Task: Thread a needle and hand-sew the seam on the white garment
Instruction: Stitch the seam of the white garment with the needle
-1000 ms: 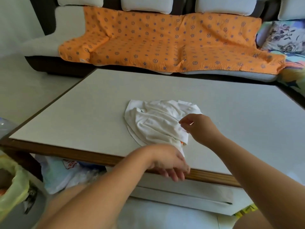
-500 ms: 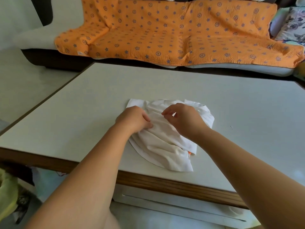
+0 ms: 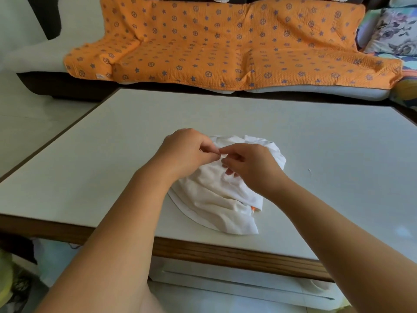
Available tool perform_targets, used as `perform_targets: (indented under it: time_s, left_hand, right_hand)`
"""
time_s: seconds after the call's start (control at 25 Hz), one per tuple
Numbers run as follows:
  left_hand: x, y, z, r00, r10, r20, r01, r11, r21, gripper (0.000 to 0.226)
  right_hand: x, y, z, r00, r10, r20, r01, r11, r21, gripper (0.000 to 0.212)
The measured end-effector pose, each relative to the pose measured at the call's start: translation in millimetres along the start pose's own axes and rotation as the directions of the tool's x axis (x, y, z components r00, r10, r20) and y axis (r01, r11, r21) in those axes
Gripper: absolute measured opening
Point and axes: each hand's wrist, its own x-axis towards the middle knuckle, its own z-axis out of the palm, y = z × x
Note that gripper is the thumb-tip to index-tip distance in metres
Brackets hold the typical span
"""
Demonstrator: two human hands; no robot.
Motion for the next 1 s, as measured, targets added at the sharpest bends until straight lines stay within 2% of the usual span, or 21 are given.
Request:
perform_targets:
  time_s: [0.12, 0.2, 0.28, 0.4, 0.48, 0.56, 0.6, 0.68, 0.76, 0.84, 0.88, 0.92, 1.0]
  left_hand:
    - [-2.7, 1.0, -1.5, 1.0, -0.026, 0.013, 0.028, 0.978, -0.208, 0.004]
    - [-4.5, 1.9, 0.3, 0.997, -0.061, 0.048, 0.074, 0.932, -0.355, 0.005]
    - [-4.4, 4.4, 3.9, 0.996, -0.071, 0.061, 0.09, 0.906, -0.413, 0.004]
    - [-5.0, 10.4, 8.7, 0.997, -0.057, 0.056, 0.075, 0.913, -0.402, 0.003]
    - [-5.5, 15.5, 11.0, 0.999, -0.039, 0.038, 0.051, 0.919, -0.39, 0.003]
    - [-5.1, 19.4, 12.7, 1.0, -0.011, 0.016, 0.016, 0.929, -0.371, 0.003]
    - [-4.8, 20.3, 12.8, 1.0, 0.001, 0.006, 0.001, 0.934, -0.357, 0.003]
    - [-3.5, 20.1, 12.9, 1.0, 0.015, -0.009, -0.017, 0.942, -0.336, 0.002]
    - [-2.7, 19.5, 11.5, 0.999, 0.025, -0.029, -0.034, 0.942, -0.334, 0.004]
    - [-2.3, 18.5, 10.8, 0.998, 0.034, -0.057, -0.051, 0.941, -0.335, 0.005]
    - [-1.9, 18.4, 10.7, 0.997, 0.035, -0.069, -0.056, 0.943, -0.327, 0.005]
    - [-1.1, 18.5, 11.0, 0.996, 0.036, -0.077, -0.059, 0.946, -0.318, 0.005]
    - [0.7, 18.7, 11.8, 0.996, 0.047, -0.082, -0.07, 0.95, -0.303, 0.006]
  right_hand:
    - [-9.9, -1.1, -12.0, 0.996, 0.069, -0.055, -0.064, 0.993, 0.098, 0.014]
    - [-14.8, -4.5, -19.4, 0.996, 0.091, -0.023, -0.087, 0.988, 0.124, 0.014]
    - [-19.5, -9.0, -29.1, 0.994, 0.111, -0.008, -0.11, 0.987, 0.114, 0.015]
    - [-22.3, -13.8, -47.1, 0.98, 0.113, -0.167, -0.083, 0.981, 0.173, 0.021]
    - [-22.2, -13.7, -51.8, 0.981, 0.118, -0.153, -0.095, 0.985, 0.147, 0.021]
    - [-20.6, -9.8, -46.2, 0.994, 0.101, -0.053, -0.099, 0.994, 0.036, 0.015]
    - [-19.0, -6.6, -42.7, 0.996, 0.077, -0.046, -0.077, 0.997, -0.014, 0.013]
    - [-15.0, -0.1, -45.5, 0.98, 0.037, -0.196, -0.062, 0.99, -0.123, 0.016]
    - [-13.3, 5.1, -57.7, 0.94, 0.074, -0.334, -0.196, 0.916, -0.349, 0.022]
    - [-13.8, 11.3, -67.8, 0.923, 0.169, -0.345, -0.332, 0.802, -0.496, 0.026]
    - [-15.0, 12.6, -69.1, 0.928, 0.174, -0.329, -0.322, 0.82, -0.474, 0.023]
    - [-16.6, 10.3, -67.2, 0.946, 0.147, -0.289, -0.258, 0.881, -0.396, 0.02]
    - [-18.3, -0.2, -57.0, 0.987, 0.042, -0.157, -0.073, 0.977, -0.198, 0.014]
